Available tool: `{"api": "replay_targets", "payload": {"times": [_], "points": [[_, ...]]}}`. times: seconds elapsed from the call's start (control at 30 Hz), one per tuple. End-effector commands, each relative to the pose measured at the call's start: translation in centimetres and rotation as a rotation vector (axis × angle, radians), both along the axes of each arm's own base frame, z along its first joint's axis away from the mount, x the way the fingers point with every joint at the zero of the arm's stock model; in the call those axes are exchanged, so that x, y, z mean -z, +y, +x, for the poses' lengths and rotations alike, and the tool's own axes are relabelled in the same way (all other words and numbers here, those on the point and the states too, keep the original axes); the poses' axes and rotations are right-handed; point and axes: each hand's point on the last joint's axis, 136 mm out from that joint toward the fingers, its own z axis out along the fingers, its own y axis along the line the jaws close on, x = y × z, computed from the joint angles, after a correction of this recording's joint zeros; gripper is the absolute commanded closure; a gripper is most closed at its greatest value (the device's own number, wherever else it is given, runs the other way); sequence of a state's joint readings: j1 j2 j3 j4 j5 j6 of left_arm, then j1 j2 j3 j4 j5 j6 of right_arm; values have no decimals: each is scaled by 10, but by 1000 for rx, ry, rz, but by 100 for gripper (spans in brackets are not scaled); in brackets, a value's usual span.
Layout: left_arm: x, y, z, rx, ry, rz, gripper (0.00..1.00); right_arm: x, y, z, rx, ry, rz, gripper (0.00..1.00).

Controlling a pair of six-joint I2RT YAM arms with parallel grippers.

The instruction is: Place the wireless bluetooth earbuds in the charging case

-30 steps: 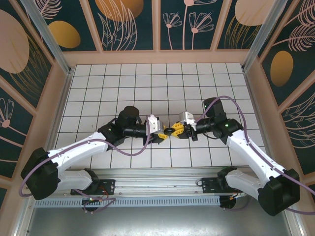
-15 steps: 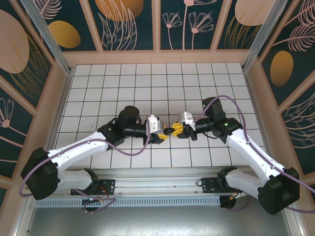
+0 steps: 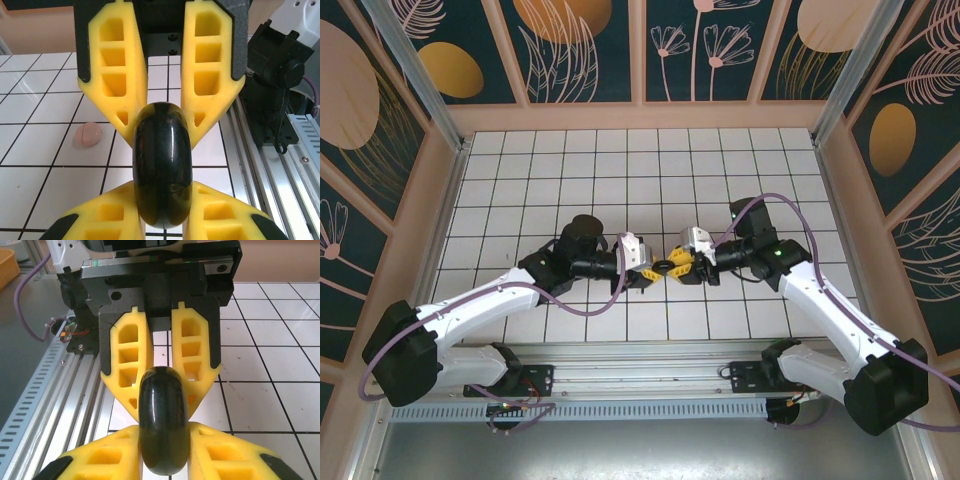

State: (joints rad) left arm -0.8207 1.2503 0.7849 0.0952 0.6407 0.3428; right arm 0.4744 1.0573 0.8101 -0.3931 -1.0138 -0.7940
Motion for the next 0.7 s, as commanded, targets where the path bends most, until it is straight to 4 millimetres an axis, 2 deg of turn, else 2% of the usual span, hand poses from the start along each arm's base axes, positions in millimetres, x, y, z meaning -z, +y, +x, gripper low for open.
{"api": "replay_targets", "payload": {"times": [0.0, 0.23, 0.5, 0.67], "points": [[-12, -2, -6, 37, -27, -22, 88, -21, -1, 13, 50, -19, 60, 71], [-2, 1, -7, 38, -28, 11, 89, -35, -11, 21, 77, -6, 121, 66], [-5, 1, -7, 36, -35, -8, 90, -33, -15, 28, 120, 11, 113, 66], [-5, 3, -3, -6, -28, -42, 90, -41, -17, 28, 144, 11, 127, 65]]}}
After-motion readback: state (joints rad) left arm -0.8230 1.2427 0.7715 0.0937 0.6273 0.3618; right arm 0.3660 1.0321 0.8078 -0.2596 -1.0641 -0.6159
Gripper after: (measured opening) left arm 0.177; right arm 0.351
